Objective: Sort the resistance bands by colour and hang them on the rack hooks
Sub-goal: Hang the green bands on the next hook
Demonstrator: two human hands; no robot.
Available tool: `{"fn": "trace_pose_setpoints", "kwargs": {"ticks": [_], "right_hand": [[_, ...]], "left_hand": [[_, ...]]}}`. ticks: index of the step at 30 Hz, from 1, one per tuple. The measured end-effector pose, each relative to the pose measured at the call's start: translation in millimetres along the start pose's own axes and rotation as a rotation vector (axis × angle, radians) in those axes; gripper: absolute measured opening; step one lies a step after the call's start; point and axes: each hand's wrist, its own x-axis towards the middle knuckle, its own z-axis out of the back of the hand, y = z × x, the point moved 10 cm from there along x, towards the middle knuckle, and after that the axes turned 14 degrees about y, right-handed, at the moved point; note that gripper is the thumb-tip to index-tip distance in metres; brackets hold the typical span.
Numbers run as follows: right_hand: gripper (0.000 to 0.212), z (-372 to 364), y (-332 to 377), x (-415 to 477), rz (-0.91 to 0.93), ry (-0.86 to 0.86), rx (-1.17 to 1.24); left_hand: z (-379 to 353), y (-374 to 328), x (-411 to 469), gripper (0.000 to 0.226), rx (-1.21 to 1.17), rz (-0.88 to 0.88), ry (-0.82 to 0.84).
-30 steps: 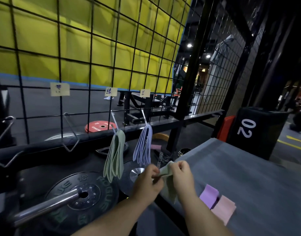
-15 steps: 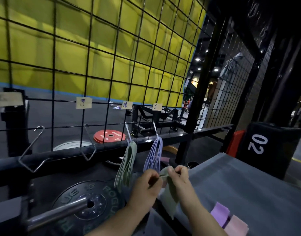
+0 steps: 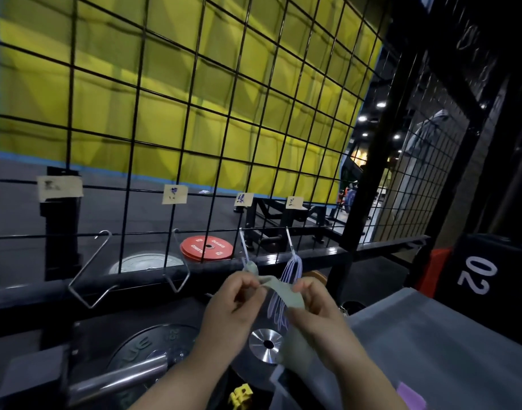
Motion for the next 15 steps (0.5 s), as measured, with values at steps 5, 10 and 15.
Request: {"fn": "trace_pose_setpoints", "kwargs": {"ticks": [5, 10, 15], "right_hand": [[0.026, -9.7, 18.5, 20.7, -0.005, 0.030, -0.150], [0.019, -17.2, 35.0, 43.6, 0.036, -0.029, -0.198], [0.017, -16.2, 42.3, 62.4, 0.053, -0.085, -0.155]], "left_hand": [[29.2, -10.4, 1.3, 0.012, 0.029, -0.033, -0.145], [45.7, -12.3, 3.3, 0.016, 0.153, -0.070, -0.279], [52.6, -9.4, 13.8, 0.005, 0.271, -0.108, -0.372]]}}
